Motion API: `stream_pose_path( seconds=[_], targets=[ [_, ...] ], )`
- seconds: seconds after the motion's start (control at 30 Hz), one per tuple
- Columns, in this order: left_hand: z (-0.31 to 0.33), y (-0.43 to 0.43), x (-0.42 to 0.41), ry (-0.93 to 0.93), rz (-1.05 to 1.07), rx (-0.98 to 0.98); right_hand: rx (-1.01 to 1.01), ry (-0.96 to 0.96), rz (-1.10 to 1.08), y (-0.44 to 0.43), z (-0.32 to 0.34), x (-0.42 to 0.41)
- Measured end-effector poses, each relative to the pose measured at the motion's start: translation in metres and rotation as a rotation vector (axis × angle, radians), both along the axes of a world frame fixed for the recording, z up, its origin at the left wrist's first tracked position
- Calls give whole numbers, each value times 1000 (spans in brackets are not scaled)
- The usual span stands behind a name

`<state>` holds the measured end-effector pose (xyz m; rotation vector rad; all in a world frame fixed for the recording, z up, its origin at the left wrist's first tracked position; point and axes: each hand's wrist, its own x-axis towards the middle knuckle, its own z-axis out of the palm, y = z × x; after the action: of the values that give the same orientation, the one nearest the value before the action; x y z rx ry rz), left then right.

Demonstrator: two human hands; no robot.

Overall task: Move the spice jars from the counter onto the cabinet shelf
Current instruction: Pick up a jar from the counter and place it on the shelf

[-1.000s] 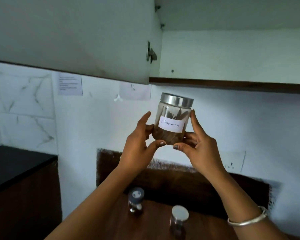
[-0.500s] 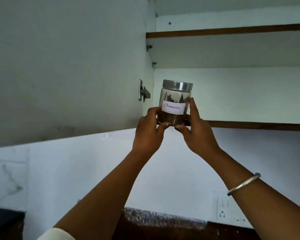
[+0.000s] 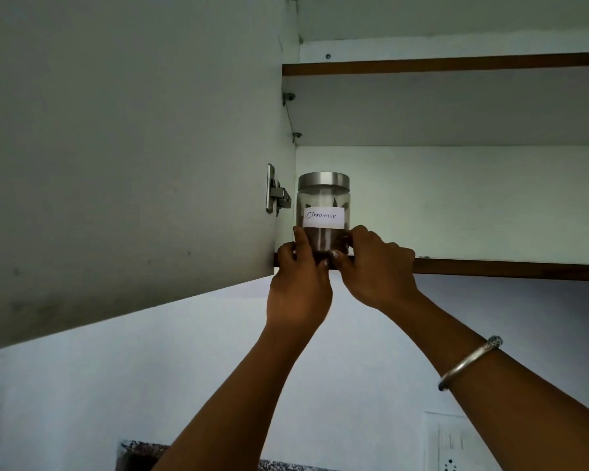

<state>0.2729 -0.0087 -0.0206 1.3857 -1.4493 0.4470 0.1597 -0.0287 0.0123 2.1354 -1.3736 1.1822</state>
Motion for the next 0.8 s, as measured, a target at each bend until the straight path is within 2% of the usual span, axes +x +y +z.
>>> stream_pose_path(
  seconds=[0.13,0.37,0.63,0.8],
  targets=[
    [-6,4,-5,-153,169,85,42,78,-37,7,-1,3],
    [-5,13,-4,-224,269,257,93,173,-110,10,-1,6],
    [-4,23,4,-286,137,313,74,238,-99,12,-17,-3],
    [-25,35,4,-408,23,327,60,262,-42,33,-48,-6]
  ],
)
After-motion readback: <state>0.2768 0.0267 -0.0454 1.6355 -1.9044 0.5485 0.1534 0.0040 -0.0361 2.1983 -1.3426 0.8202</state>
